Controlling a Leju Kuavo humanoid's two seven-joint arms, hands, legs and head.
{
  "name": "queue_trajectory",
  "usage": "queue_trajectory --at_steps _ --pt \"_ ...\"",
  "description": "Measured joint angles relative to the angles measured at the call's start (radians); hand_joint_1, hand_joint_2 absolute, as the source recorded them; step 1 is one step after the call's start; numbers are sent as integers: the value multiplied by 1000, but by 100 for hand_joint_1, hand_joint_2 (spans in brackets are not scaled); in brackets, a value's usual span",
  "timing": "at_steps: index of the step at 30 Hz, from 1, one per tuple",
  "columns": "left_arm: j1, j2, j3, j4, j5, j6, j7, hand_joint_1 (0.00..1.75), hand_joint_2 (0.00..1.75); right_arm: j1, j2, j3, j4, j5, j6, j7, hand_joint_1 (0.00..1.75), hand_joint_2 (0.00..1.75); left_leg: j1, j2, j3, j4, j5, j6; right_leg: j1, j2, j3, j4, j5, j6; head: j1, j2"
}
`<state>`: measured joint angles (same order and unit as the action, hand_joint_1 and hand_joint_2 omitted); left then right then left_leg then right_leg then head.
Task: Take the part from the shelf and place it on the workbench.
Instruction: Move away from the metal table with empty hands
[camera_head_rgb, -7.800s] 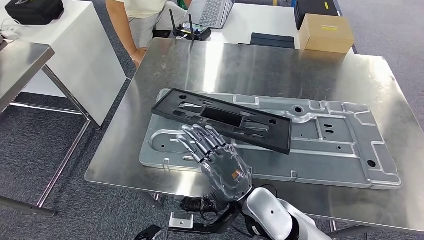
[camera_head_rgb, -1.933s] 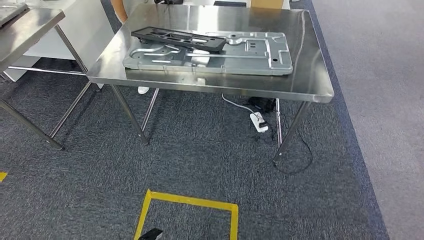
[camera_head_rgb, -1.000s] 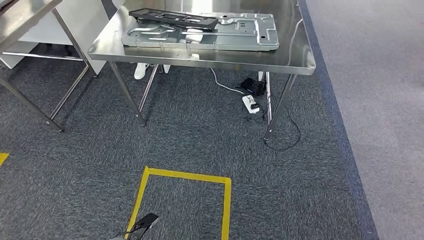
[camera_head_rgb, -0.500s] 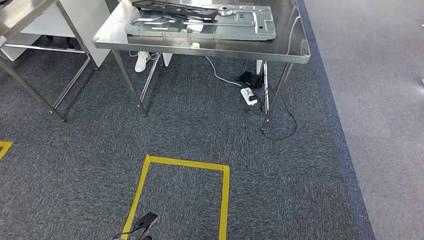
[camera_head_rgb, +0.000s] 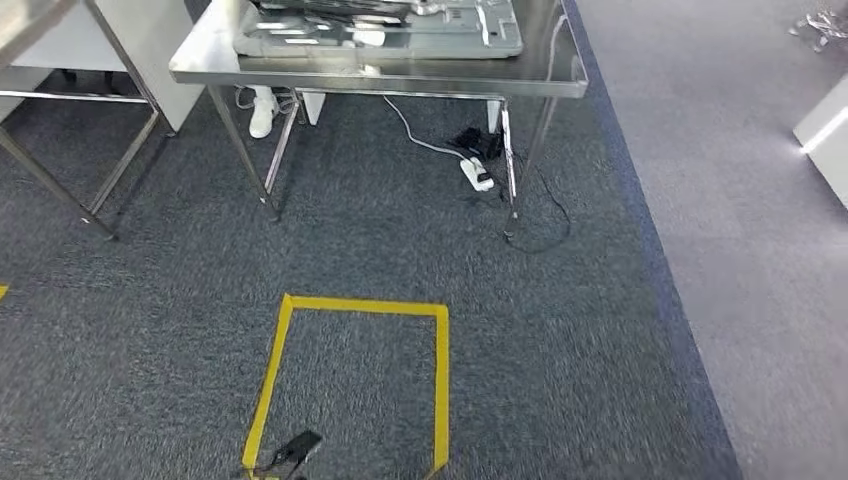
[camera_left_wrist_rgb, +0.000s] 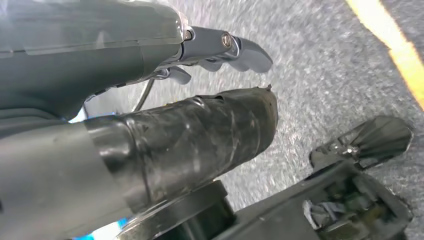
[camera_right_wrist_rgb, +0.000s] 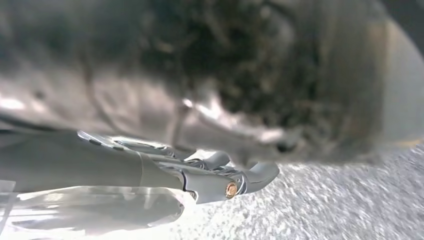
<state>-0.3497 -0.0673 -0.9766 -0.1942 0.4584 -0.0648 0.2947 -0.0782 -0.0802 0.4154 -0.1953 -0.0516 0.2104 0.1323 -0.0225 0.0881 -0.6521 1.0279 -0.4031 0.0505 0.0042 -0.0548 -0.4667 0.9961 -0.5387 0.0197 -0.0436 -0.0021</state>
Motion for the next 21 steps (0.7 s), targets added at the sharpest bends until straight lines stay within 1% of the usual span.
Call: queue_trajectory --at_steps 1,2,3,4,5,6,7,8,9,10,11,12,13,14,15,16,17,18,19,20,21 --pt "-11 0 -5 0 -4 -13 5 0 0 1 1 0 0 1 0 -1 0 0 0 7 -1 0 5 -6 -2 8 -8 -4 8 -7 1 0" --pt "-21 1 -10 0 -7 -21 10 0 0 1 4 0 1 2 -2 0 0 0 2 -1 -4 6 0 -14 -4 16 -16 -7 20 -13 2 0" --pt "-30 1 -15 0 -9 -27 14 0 0 1 6 0 1 3 -6 4 0 0 5 -19 -9 23 -25 -24 -8 24 -26 -9 33 -18 2 0" --pt "-37 2 -20 0 -10 -29 16 0 0 1 8 0 1 5 -10 9 0 0 8 -42 -18 57 -68 -34 -12 31 -38 -12 48 -24 1 0" --pt "-42 2 -23 0 -10 -30 18 0 0 0 10 0 1 6 -15 14 0 0 13 -64 -28 105 -121 -42 -14 39 -54 -12 62 -26 0 0" --pt "-44 3 -26 0 -10 -30 19 0 0 -1 10 0 1 6 -18 20 0 0 18 -74 -37 162 -170 -47 -15 49 -71 -11 76 -29 -1 0" --pt "-46 3 -29 0 -10 -30 20 0 0 0 10 0 1 5 -19 27 0 0 22 -78 -41 214 -199 -51 -16 59 -89 -10 90 -29 -2 0" --pt "-48 3 -31 0 -10 -30 22 0 0 0 10 0 1 4 -18 33 0 0 25 -79 -37 247 -204 -53 -18 70 -109 -7 104 -27 -2 0" --pt "-49 3 -34 0 -10 -30 23 0 0 1 10 0 2 2 -18 39 0 0 27 -80 -20 253 -187 -53 -20 81 -129 -3 118 -24 -3 0" --pt "-51 4 -37 0 -10 -30 24 0 0 1 10 0 2 1 -18 43 0 0 29 -85 13 224 -159 -53 -22 92 -150 2 131 -19 -3 0" --pt "-53 4 -39 0 -10 -30 25 0 0 1 10 0 2 0 -18 45 0 0 32 -101 62 167 -139 -52 -25 104 -170 7 143 -14 -3 0" --pt "-56 4 -40 0 -10 -31 26 0 0 1 10 0 2 0 -17 46 0 0 33 -126 117 92 -135 -49 -27 114 -186 12 155 -7 -3 0" --pt "-59 4 -41 0 -10 -31 26 0 0 1 10 0 2 0 -17 47 0 0 34 -147 160 30 -141 -44 -28 124 -197 14 166 -1 -2 0" --pt "-61 4 -42 0 -11 -32 26 0 0 1 10 0 2 0 -17 47 0 0 33 -162 186 -13 -153 -40 -28 132 -203 14 177 6 -2 0" --pt "-62 4 -43 0 -11 -32 26 0 0 2 10 0 2 0 -17 47 0 0 30 -164 193 -32 -158 -33 -28 142 -206 9 190 14 -3 0" --pt "-62 4 -43 0 -11 -33 26 0 0 5 10 0 2 0 -17 47 0 0 29 -153 186 -33 -150 -26 -28 152 -208 2 203 23 -4 0" --pt "-63 4 -44 0 -11 -34 27 0 0 7 10 0 3 -1 -17 47 0 0 29 -139 179 -36 -139 -18 -29 151 -213 0 206 28 -5 0" --pt "-63 4 -44 0 -11 -36 28 0 0 9 11 0 4 -1 -17 46 0 0 29 -126 171 -38 -125 -8 -30 139 -220 9 190 32 -3 0" --pt "-64 4 -44 0 -11 -38 28 0 0 10 11 0 5 -1 -16 46 0 0 30 -113 160 -43 -112 1 -30 119 -231 37 153 33 0 0" --pt "-64 4 -44 0 -11 -40 29 0 0 10 11 0 5 -1 -14 45 0 0 29 -100 146 -44 -99 8 -31 93 -244 86 97 32 3 0" --pt "-63 4 -45 0 -11 -41 29 0 0 9 12 0 5 -1 -13 44 0 0 27 -89 131 -44 -87 13 -31 75 -258 148 41 34 6 0"
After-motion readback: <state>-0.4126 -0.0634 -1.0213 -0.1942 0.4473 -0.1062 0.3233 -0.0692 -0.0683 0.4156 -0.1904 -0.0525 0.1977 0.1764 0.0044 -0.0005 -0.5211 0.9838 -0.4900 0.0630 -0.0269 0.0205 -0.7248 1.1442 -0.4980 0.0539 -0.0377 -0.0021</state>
